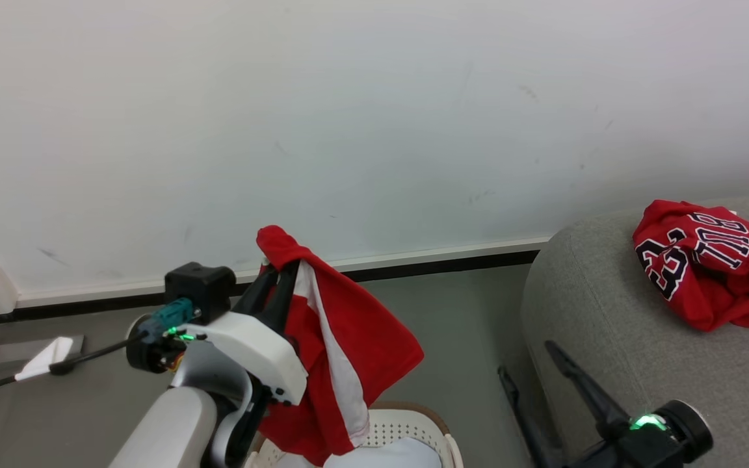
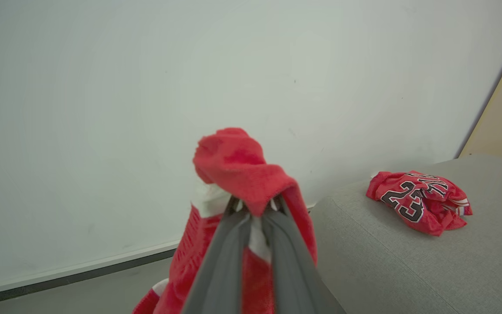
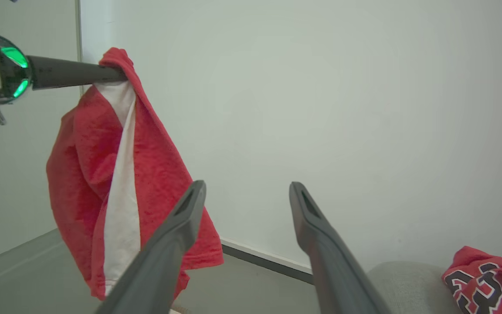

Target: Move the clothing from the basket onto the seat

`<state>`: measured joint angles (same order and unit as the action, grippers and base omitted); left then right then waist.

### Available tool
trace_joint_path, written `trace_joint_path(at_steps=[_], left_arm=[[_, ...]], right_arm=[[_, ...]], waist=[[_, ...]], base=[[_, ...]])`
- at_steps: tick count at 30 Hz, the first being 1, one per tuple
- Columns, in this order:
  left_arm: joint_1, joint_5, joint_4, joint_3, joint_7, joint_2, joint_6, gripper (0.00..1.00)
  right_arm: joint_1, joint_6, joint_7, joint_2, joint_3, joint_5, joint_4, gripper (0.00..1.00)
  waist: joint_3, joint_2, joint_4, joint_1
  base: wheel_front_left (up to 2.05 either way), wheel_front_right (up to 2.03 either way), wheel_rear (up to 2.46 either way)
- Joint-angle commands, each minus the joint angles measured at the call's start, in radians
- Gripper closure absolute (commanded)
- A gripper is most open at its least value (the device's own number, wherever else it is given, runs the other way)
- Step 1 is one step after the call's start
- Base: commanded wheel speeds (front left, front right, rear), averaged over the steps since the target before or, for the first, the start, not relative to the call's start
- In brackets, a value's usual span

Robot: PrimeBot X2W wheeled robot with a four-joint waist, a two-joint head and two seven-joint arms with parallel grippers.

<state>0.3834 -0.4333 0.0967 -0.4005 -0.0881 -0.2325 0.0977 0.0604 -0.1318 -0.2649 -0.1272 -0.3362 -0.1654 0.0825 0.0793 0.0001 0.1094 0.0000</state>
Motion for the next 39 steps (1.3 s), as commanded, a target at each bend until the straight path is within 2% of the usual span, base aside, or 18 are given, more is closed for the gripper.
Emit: trace_joint_path(at_steps=[1, 6, 11, 16, 24, 33, 39], left_arm=[[-0.011, -0.002, -0.014, -0.003, -0.004, -0.005, 0.004, 1.0], [-0.003, 0.0, -0.036, -0.02, -0.014, 0.005, 0.0, 1.0], [0.01, 0.001, -0.04, -0.038, -0.018, 0.015, -0.004, 1.0], [0.027, 0.004, -0.045, -0.059, -0.022, 0.027, -0.01, 1.0], [0.054, 0.019, -0.064, -0.112, -0.041, 0.054, -0.028, 1.0], [0.07, 0.013, -0.075, -0.148, -0.05, 0.076, -0.041, 1.0], [0.075, -0.001, -0.08, -0.159, -0.056, 0.085, -0.046, 1.0]], right_arm=[[0.035, 0.002, 0.001, -0.024, -0.052, -0.012, 0.021, 0.0], [0.142, 0.002, 0.001, -0.043, -0.187, -0.045, 0.084, 0.0], [0.265, 0.002, 0.001, -0.014, -0.322, -0.06, 0.179, 0.0], [0.37, 0.002, 0.001, 0.028, -0.389, -0.064, 0.287, 0.0], [0.479, 0.002, 0.001, 0.074, -0.397, -0.034, 0.422, 0.0], [0.519, 0.002, 0.001, 0.076, -0.363, 0.028, 0.421, 0.0], [0.531, 0.002, 0.001, 0.076, -0.362, 0.009, 0.483, 0.0]], waist=[[-0.002, -0.0001, -0.003, 0.0], [-0.006, -0.0001, -0.013, 0.0], [-0.012, -0.0001, -0.021, 0.0], [-0.021, -0.0001, -0.035, 0.0], [-0.038, -0.0001, -0.063, 0.0], [-0.049, -0.0001, -0.084, 0.0], [-0.053, -0.0001, -0.096, 0.0]], base=[[0.0, 0.0, 0.0], [0.0, 0.0, 0.0], [0.0, 0.0, 0.0], [0.0, 0.0, 0.0], [0.0, 0.0, 0.0], [0.0, 0.0, 0.0], [0.0, 0.0, 0.0]])
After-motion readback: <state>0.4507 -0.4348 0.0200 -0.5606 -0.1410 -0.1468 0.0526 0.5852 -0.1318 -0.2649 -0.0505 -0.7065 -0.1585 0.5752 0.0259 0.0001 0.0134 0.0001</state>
